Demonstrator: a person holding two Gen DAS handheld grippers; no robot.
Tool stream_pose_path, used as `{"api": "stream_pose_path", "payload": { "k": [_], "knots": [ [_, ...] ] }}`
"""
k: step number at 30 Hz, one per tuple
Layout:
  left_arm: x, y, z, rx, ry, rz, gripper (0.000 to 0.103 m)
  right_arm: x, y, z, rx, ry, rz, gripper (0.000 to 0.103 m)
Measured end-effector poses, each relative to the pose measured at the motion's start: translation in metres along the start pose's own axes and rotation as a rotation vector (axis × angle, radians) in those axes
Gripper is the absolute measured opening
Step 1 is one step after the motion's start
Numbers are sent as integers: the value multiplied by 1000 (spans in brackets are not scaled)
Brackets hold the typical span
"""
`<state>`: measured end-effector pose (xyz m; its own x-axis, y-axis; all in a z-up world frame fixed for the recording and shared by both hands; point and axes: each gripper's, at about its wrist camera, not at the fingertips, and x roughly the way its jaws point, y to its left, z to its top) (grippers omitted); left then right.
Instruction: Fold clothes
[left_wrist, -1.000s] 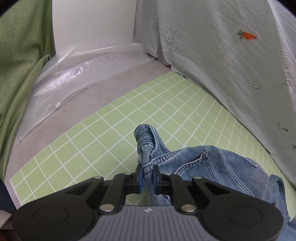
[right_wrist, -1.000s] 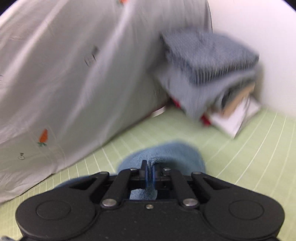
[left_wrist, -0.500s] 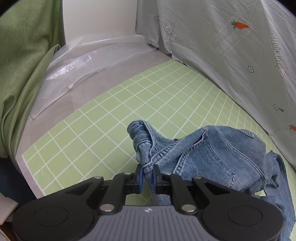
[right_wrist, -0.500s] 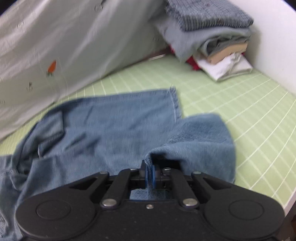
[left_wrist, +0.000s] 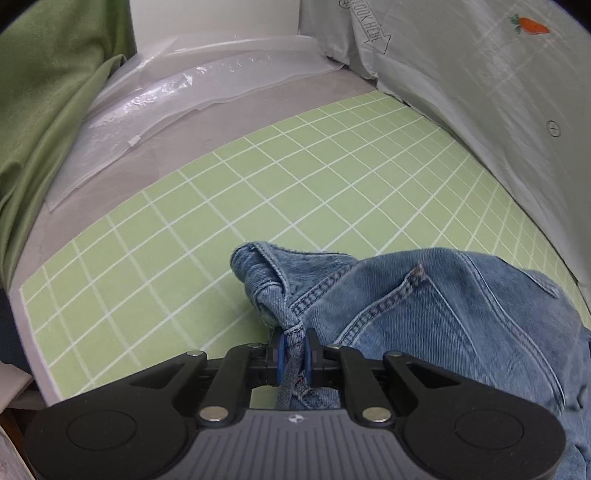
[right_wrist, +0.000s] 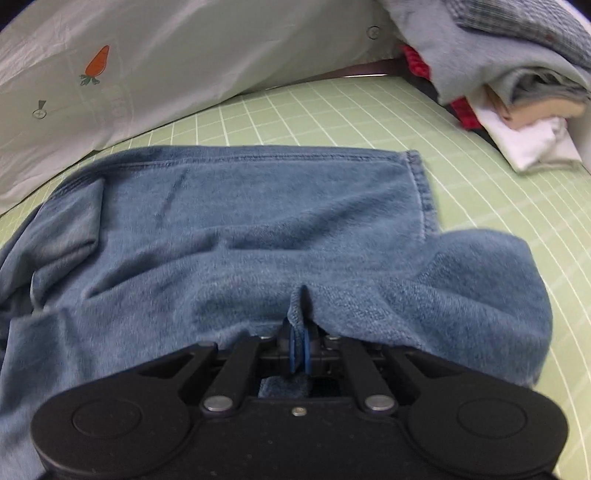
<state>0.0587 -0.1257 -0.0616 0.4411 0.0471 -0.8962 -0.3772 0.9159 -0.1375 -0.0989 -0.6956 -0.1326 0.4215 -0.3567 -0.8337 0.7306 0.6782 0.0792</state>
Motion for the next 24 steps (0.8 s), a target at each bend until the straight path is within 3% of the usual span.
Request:
{"api": "stream_pose_path", "payload": {
  "k": [6, 12, 17, 24],
  "knots": [
    [51, -46, 43, 29, -27, -2, 11, 55, 43, 72, -21, -33, 35, 6],
    [75, -93, 81, 76, -87, -82, 11, 110, 91, 143, -50, -71, 75, 6],
    [42, -82, 87, 84, -156, -104, 11, 64, 66, 100, -50, -76, 20, 5],
    [3, 13, 58, -44, -117, -126, 11, -12, 18, 25, -46, -75, -85, 5]
  ]
}}
